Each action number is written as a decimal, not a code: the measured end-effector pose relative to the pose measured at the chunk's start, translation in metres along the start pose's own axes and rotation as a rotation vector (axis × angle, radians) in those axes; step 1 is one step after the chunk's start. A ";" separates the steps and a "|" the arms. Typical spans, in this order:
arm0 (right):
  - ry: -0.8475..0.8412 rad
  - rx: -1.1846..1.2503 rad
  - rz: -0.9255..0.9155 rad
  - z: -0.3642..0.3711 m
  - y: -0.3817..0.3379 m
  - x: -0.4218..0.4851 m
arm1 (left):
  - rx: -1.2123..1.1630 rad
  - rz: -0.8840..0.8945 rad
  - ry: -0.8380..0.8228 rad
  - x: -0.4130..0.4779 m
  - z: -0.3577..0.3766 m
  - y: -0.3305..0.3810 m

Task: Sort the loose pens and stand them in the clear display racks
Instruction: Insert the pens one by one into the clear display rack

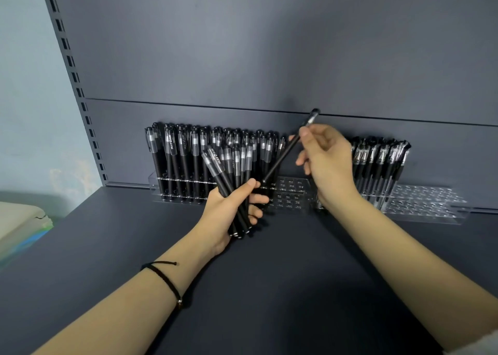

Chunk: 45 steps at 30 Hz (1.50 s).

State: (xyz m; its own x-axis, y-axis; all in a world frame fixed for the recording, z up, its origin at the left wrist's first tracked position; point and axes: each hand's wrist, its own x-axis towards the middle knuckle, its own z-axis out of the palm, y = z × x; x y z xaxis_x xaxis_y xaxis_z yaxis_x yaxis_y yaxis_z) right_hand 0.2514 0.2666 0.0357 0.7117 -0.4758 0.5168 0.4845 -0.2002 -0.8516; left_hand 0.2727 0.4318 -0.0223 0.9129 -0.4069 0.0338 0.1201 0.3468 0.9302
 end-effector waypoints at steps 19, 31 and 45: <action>-0.258 -0.666 -0.125 -0.005 0.019 -0.002 | 0.048 0.020 -0.068 -0.003 0.003 -0.001; -0.518 -0.413 -0.043 0.004 0.005 -0.012 | 0.042 0.048 -0.076 -0.002 0.001 -0.002; 0.020 -0.363 -0.178 -0.015 0.010 0.011 | 0.135 0.021 -0.064 0.002 0.000 -0.003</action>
State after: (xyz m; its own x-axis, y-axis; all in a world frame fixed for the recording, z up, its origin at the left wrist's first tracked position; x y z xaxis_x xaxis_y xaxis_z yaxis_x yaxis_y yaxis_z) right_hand 0.2564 0.2462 0.0316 0.6212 -0.4224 0.6600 0.3853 -0.5688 -0.7266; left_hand 0.2740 0.4304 -0.0249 0.8872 -0.4556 0.0730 0.0438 0.2406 0.9696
